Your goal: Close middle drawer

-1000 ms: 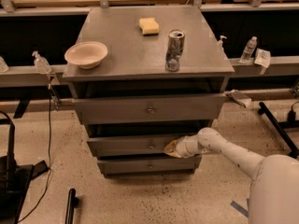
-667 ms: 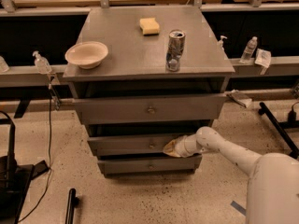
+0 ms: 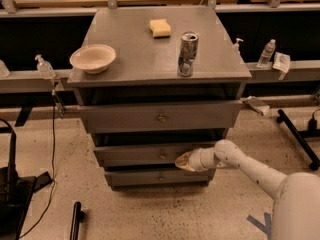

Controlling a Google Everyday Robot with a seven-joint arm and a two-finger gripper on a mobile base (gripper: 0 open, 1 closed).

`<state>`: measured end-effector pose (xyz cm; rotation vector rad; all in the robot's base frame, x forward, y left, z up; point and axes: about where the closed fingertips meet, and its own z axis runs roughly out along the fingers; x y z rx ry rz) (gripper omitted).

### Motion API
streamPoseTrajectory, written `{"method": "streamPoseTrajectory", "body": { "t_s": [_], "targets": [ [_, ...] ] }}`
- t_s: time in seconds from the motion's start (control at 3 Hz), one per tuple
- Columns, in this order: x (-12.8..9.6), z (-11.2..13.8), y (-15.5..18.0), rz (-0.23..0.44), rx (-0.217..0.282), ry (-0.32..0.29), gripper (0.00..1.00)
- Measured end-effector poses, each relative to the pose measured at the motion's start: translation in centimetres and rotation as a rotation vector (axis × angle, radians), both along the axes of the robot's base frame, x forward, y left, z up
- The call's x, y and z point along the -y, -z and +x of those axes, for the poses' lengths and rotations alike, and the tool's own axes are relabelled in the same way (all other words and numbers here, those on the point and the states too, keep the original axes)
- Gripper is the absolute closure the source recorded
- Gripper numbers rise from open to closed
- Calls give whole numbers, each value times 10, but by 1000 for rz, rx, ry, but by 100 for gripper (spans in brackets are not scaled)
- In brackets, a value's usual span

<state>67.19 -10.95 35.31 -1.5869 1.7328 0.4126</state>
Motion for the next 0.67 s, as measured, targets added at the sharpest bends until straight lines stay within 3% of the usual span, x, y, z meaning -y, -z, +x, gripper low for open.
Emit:
{"method": "streamPoseTrajectory", "body": {
  "t_s": [0.33, 0.67],
  "targets": [
    [7, -34, -8, 77, 32, -38, 100],
    [20, -62, -15, 68, 40, -48, 100]
  ]
}}
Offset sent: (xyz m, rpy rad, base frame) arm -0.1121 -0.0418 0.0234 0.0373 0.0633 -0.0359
